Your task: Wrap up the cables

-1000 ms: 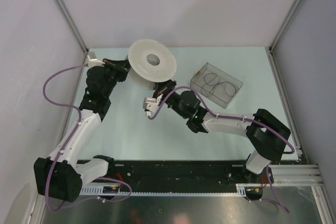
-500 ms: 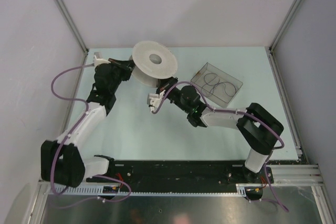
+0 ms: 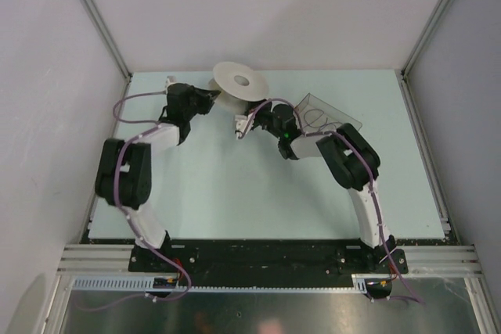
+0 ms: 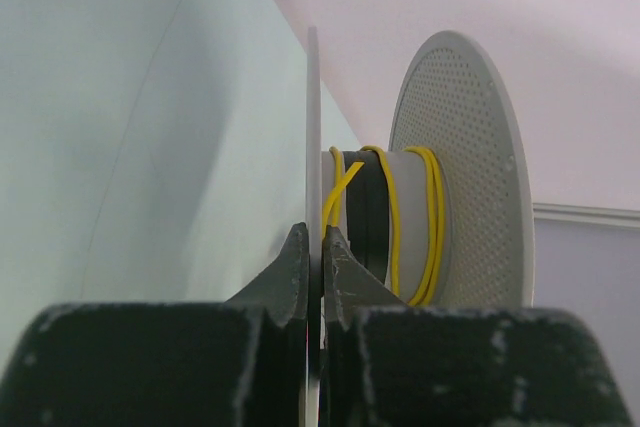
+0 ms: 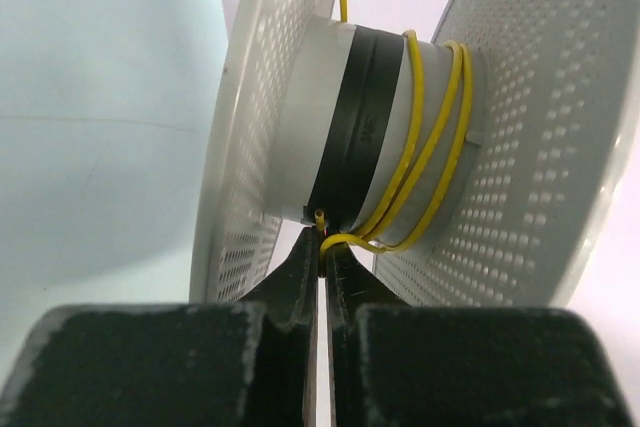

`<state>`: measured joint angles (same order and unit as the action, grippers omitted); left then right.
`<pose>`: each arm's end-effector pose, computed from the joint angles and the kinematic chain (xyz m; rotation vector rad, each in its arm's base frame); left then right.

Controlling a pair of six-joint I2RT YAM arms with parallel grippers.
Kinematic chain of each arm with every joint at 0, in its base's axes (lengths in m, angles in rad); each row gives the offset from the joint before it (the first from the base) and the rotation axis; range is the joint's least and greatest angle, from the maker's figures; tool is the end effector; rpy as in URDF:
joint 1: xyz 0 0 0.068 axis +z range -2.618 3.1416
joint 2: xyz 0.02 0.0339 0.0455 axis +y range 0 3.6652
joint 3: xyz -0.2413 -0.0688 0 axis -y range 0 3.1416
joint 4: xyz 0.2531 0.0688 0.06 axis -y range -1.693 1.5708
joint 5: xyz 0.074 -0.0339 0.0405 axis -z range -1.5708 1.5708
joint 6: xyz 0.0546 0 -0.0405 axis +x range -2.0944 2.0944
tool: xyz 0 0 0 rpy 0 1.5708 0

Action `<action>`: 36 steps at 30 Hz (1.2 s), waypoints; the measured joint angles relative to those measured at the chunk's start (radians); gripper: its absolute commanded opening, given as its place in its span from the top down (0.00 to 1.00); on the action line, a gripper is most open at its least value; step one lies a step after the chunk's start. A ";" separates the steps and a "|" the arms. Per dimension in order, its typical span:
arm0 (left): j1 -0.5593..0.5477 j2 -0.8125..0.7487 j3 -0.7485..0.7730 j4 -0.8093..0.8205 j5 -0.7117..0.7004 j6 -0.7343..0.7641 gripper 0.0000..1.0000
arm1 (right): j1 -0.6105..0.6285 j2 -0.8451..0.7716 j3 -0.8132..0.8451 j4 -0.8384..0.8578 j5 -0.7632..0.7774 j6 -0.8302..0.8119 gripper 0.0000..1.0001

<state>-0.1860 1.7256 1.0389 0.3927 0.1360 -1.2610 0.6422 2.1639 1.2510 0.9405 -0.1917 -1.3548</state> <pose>0.4051 -0.0838 0.2007 -0.9456 1.7856 -1.0943 0.3819 0.2986 0.1535 -1.3868 0.7111 -0.4164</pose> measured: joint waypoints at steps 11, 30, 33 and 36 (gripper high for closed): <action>0.043 0.412 0.274 0.120 0.058 -0.040 1.00 | -0.091 0.411 0.454 -0.021 -0.055 0.005 1.00; 0.082 0.663 0.455 0.180 0.159 -0.013 0.74 | -0.110 0.719 0.864 -0.068 -0.098 -0.132 1.00; 0.089 0.662 0.428 0.185 0.175 -0.012 0.68 | -0.109 0.727 0.881 -0.072 -0.116 -0.146 1.00; 0.097 0.649 0.370 0.180 0.210 -0.014 0.57 | -0.103 0.749 0.920 -0.070 -0.140 -0.165 1.00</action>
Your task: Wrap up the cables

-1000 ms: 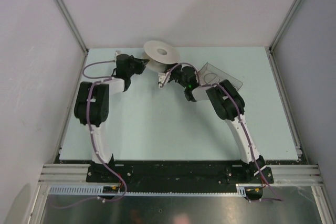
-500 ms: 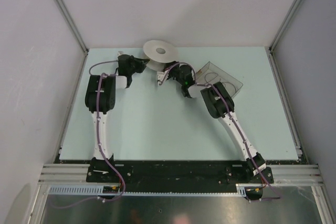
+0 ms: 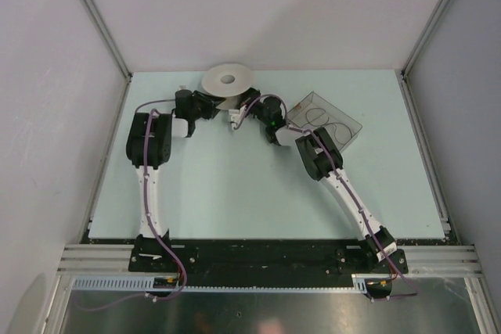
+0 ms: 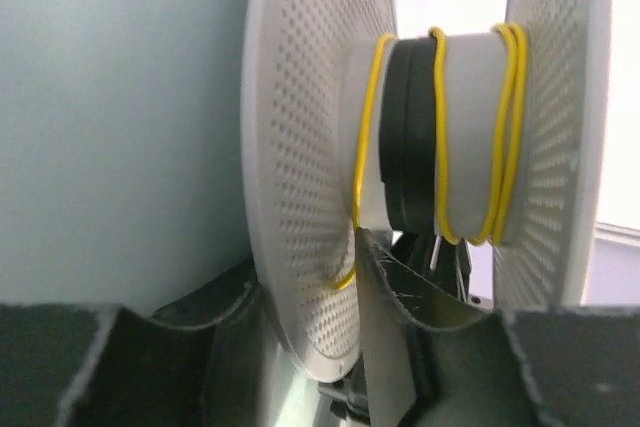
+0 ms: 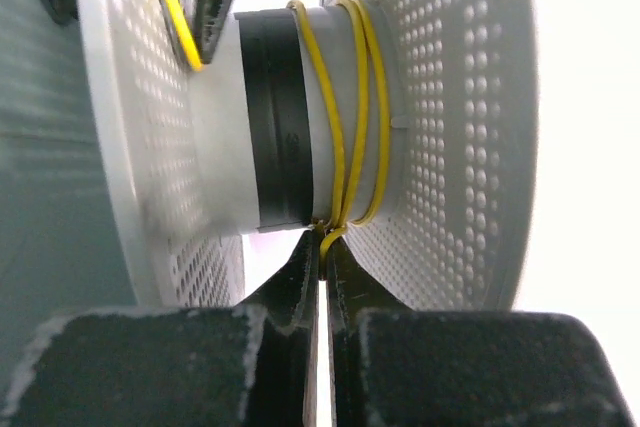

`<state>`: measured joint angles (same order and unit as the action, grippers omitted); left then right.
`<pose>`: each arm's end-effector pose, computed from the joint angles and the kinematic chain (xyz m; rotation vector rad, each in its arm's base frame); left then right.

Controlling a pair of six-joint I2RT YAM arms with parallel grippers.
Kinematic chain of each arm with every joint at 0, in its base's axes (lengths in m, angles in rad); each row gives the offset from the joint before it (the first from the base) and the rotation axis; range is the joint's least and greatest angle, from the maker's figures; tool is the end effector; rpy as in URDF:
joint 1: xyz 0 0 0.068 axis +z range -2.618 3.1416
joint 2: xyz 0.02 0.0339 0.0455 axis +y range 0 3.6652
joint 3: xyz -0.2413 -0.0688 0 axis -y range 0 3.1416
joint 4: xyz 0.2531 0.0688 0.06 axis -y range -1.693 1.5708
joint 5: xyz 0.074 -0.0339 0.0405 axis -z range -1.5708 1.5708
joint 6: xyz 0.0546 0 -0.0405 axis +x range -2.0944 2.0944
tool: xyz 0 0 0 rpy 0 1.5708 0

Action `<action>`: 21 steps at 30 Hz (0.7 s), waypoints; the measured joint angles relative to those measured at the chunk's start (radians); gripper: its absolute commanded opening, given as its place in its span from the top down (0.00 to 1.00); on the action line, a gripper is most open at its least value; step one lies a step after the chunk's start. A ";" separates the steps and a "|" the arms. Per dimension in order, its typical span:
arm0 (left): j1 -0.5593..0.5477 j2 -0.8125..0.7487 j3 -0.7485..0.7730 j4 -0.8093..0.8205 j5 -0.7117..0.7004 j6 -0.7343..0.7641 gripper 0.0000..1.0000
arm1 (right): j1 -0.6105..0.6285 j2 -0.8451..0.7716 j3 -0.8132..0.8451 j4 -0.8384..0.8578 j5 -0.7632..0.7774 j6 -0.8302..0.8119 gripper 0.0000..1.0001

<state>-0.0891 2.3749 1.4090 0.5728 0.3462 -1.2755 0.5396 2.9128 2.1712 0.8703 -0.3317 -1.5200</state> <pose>0.4992 -0.0632 0.0588 -0.9882 1.9123 -1.1906 0.5114 0.3270 0.0576 -1.3829 0.5092 -0.5617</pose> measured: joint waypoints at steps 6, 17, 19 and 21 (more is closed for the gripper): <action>0.022 -0.093 -0.097 -0.007 0.050 0.002 0.45 | 0.018 0.012 0.023 0.002 -0.021 -0.031 0.99; 0.066 -0.176 -0.203 -0.043 0.085 0.002 0.39 | 0.053 -0.014 -0.042 0.043 -0.025 -0.060 0.82; 0.073 -0.182 -0.214 -0.051 0.087 0.002 0.38 | 0.057 -0.034 -0.082 0.056 -0.024 -0.064 0.80; 0.077 -0.183 -0.220 -0.053 0.092 0.002 0.38 | 0.063 -0.055 -0.130 0.077 -0.024 -0.069 0.78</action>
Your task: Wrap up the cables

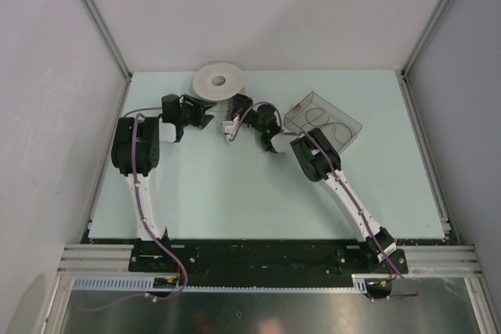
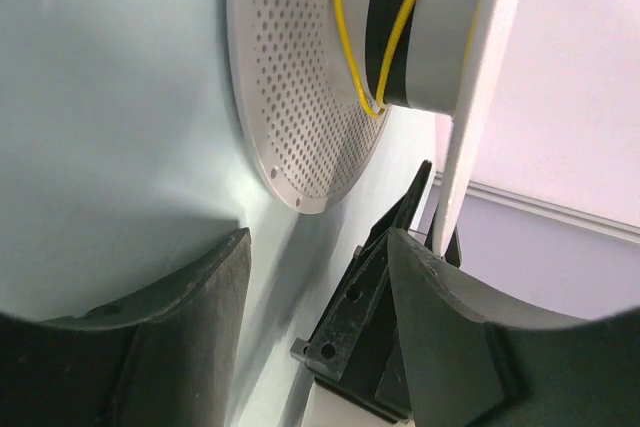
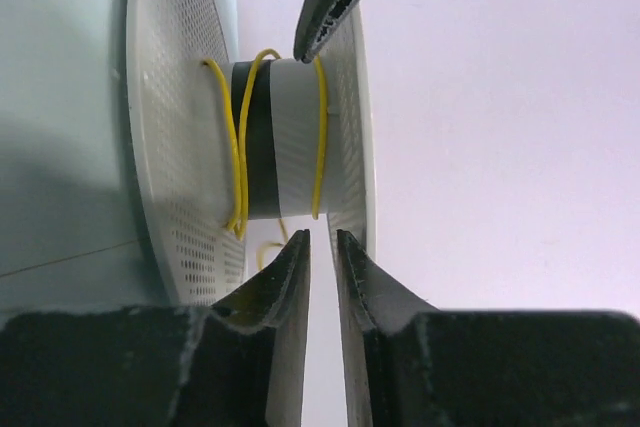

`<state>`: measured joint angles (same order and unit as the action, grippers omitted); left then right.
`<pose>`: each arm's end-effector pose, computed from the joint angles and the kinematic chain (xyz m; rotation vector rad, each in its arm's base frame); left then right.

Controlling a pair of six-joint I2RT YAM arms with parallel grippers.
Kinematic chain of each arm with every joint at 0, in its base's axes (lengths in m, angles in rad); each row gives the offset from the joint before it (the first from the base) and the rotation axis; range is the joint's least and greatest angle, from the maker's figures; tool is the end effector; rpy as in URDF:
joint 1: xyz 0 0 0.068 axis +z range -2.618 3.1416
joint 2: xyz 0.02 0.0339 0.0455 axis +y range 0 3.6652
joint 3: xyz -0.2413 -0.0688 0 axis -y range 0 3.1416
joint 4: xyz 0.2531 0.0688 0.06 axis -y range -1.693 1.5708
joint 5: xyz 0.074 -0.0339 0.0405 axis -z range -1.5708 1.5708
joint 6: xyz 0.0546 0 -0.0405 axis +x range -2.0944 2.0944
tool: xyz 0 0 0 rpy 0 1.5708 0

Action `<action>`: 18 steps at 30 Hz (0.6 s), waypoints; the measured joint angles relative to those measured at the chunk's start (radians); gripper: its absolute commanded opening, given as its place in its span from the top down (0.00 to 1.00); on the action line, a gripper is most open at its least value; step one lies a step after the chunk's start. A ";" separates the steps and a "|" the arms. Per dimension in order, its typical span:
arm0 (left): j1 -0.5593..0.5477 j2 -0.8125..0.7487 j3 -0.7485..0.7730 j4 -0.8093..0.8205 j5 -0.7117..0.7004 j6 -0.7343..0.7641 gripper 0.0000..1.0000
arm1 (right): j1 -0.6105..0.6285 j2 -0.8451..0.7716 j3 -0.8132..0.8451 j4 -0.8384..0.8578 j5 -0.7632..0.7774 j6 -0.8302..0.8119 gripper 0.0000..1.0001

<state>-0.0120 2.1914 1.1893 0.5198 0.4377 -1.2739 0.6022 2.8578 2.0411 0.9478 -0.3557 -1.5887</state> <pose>0.4562 -0.0286 0.0716 -1.0704 1.9728 -1.2031 0.4777 0.3514 0.0540 -1.4169 0.3969 -0.5502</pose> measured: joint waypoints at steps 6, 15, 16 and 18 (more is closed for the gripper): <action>0.002 -0.019 -0.019 -0.006 0.012 0.000 0.36 | 0.011 -0.057 -0.128 0.066 0.006 -0.003 0.76; 0.003 -0.097 -0.109 -0.006 0.013 0.002 0.33 | 0.038 -0.134 -0.309 0.188 0.031 0.005 0.64; 0.003 -0.107 -0.121 -0.007 0.013 0.003 0.33 | 0.042 -0.140 -0.325 0.198 0.034 0.007 0.62; 0.003 -0.140 -0.159 -0.008 0.013 0.011 0.31 | 0.054 -0.156 -0.361 0.219 0.041 0.017 0.57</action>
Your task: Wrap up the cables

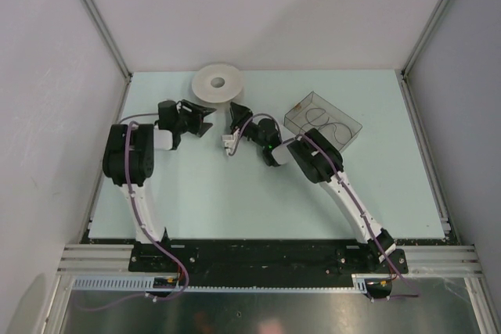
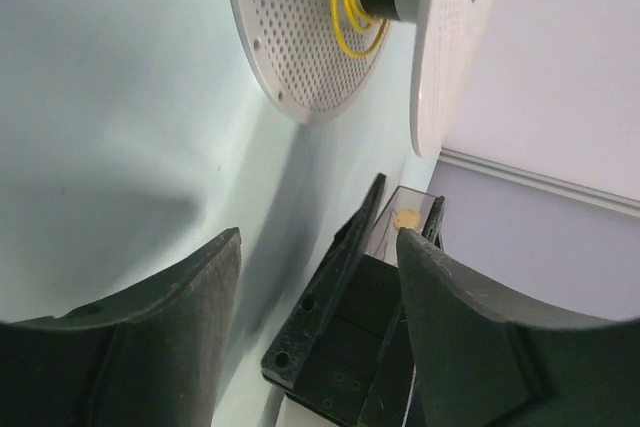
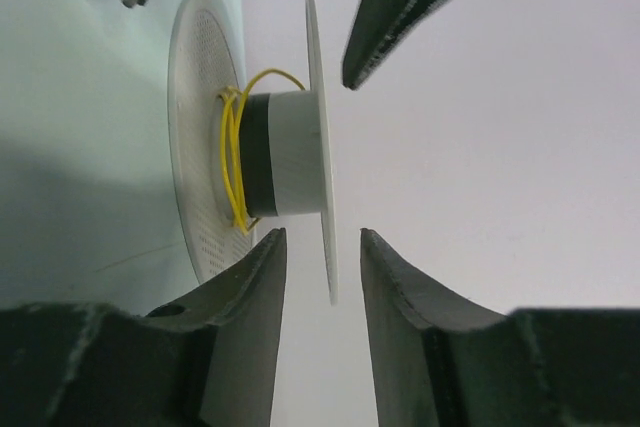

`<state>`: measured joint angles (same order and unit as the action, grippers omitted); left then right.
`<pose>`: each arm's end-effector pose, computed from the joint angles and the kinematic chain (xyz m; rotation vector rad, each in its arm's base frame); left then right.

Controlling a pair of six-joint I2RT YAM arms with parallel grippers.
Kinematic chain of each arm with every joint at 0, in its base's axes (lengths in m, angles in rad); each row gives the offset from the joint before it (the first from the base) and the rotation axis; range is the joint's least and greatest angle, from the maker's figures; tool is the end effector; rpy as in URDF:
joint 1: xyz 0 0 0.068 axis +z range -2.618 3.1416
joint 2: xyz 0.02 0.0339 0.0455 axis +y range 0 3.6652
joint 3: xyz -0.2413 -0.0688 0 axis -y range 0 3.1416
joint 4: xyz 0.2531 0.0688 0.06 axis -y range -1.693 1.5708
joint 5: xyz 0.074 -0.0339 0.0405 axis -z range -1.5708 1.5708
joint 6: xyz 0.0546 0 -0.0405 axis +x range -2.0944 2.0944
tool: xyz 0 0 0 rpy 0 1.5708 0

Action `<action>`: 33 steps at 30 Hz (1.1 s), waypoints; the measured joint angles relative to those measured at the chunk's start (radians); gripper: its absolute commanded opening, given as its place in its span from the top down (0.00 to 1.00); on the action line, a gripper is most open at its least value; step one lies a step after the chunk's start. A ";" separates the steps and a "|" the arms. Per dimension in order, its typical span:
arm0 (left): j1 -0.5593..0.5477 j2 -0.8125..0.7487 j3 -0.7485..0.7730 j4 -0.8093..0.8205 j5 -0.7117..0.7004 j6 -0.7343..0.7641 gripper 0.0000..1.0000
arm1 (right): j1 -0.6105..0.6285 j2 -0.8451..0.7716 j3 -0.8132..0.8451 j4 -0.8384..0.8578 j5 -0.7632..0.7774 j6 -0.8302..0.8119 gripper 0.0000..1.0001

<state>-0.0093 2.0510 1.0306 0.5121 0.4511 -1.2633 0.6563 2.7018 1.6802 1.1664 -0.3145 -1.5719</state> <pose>0.4223 -0.0277 0.0832 -1.0746 2.0002 -1.2010 0.4225 0.3467 0.0498 -1.3996 0.3954 -0.5277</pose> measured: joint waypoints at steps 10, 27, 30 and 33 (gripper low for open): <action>0.023 -0.264 -0.184 -0.016 0.006 0.078 0.23 | 0.058 -0.084 -0.184 0.085 0.050 0.024 0.32; 0.036 -0.808 -0.052 -0.549 0.066 0.684 0.01 | 0.155 -0.734 -0.505 -0.105 0.337 0.223 0.01; 0.031 -0.871 0.000 -0.635 0.076 0.787 0.01 | 0.153 -0.876 -0.515 -0.257 0.403 0.316 0.01; 0.010 -0.909 0.064 -0.728 0.074 0.894 0.01 | 0.145 -1.045 -0.518 -0.464 0.464 0.457 0.01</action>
<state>0.0006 1.1419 1.0950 -0.2161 0.5251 -0.3695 0.8009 1.6569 1.1622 0.7021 0.1493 -1.1152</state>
